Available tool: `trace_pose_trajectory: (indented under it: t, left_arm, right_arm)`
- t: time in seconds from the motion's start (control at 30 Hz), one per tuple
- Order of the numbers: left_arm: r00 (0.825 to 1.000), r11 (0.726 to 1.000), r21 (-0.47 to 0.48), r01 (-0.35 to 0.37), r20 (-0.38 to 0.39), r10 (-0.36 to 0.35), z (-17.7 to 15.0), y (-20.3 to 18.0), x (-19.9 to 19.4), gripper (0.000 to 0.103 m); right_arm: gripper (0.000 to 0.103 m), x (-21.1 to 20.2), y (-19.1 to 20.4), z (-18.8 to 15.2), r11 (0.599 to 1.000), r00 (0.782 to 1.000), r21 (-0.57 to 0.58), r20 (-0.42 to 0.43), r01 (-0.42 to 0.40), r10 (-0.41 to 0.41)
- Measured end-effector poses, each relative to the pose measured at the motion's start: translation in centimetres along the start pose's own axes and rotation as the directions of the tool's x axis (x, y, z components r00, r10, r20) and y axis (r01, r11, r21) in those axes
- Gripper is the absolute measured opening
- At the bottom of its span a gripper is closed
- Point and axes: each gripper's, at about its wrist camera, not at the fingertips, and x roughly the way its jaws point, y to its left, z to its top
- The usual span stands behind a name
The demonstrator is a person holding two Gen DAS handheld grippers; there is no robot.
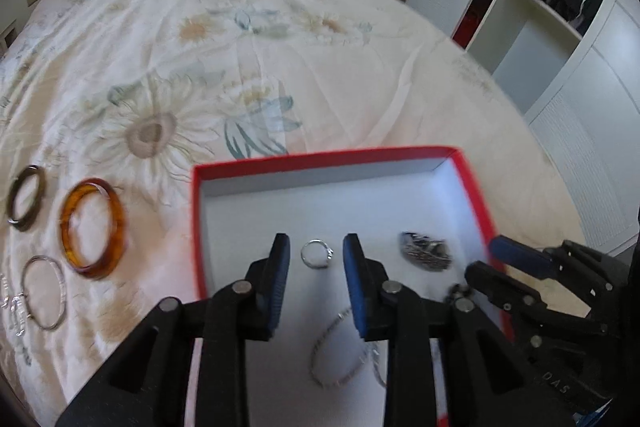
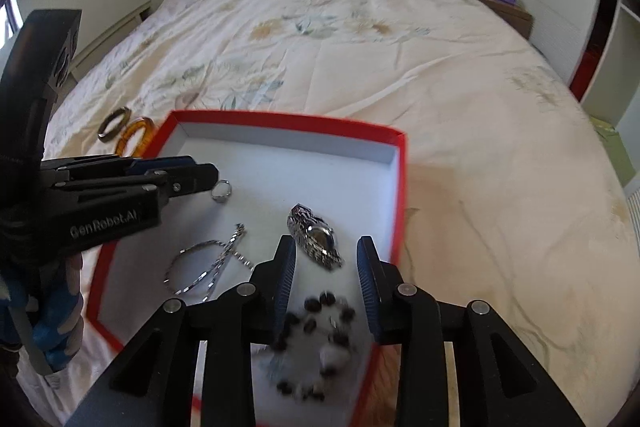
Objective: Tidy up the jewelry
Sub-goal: 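Open both tools to release the ring and watch into the box, then withdraw both tools and move them toward the remaining rings and bangles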
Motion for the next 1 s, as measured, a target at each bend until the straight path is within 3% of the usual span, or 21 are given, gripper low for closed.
trace_pose_trajectory:
  t: [0.23,0.5,0.7,0.8,1.0]
  left_arm:
    - [0.991,1.0,0.021,-0.022,0.132,0.019,-2.5,-1.9,-10.1,0.027]
    - [0.963,0.996,0.035,-0.085,0.261,0.073,-8.7,-3.2,-21.5,0.027]
    - [0.935,0.988,0.04,-0.15,0.331,0.129,-13.6,-3.2,-27.7,0.028]
    - [0.922,0.985,0.034,-0.167,0.36,0.144,-15.7,-3.1,-29.9,0.034]
    - [0.898,0.981,0.026,-0.191,0.408,0.164,-19.2,-2.8,-33.7,0.034]
  right_arm:
    - [0.041,-8.3,2.4,-2.3,1.0,0.997,0.025,0.074,0.004,-0.006]
    - [0.047,-17.6,8.0,-6.7,1.0,0.988,0.003,0.152,-0.013,0.012]
    - [0.048,-22.7,12.0,-9.5,0.999,0.977,-0.024,0.21,-0.031,0.036]
    - [0.049,-25.1,13.9,-10.8,0.999,0.97,-0.044,0.238,-0.03,0.04]
    - [0.049,-28.7,17.0,-12.5,0.997,0.958,-0.07,0.283,-0.034,0.052]
